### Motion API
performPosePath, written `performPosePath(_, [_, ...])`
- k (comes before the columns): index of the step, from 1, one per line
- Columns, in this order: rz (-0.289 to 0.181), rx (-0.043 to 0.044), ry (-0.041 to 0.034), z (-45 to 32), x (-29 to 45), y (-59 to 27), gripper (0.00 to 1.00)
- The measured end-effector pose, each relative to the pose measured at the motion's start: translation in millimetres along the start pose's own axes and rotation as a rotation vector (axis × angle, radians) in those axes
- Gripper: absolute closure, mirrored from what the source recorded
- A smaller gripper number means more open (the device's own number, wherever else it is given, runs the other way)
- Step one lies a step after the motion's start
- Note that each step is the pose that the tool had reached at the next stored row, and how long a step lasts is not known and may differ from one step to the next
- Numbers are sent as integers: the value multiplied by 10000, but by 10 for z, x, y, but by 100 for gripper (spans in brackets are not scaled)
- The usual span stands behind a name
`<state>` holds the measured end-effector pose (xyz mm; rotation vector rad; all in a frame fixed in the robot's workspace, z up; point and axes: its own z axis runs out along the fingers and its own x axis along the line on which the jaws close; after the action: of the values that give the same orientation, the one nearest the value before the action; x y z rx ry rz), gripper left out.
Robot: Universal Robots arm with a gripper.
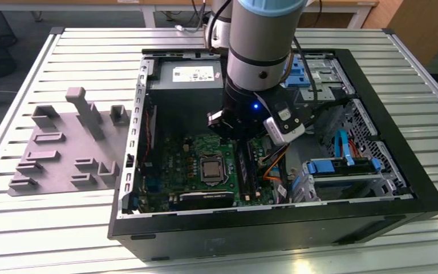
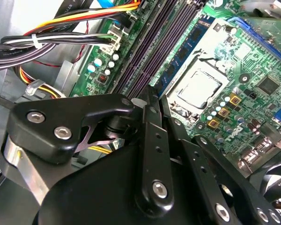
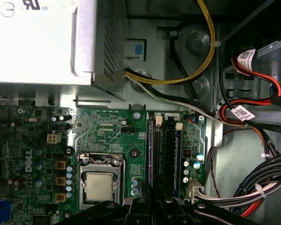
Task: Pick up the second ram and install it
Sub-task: 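Insert the second ram into the second slot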
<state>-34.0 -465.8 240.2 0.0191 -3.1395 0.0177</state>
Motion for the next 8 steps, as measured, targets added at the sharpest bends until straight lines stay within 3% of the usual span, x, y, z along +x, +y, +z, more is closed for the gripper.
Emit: performPosePath(8, [0,-2,-1,3,0,0,86])
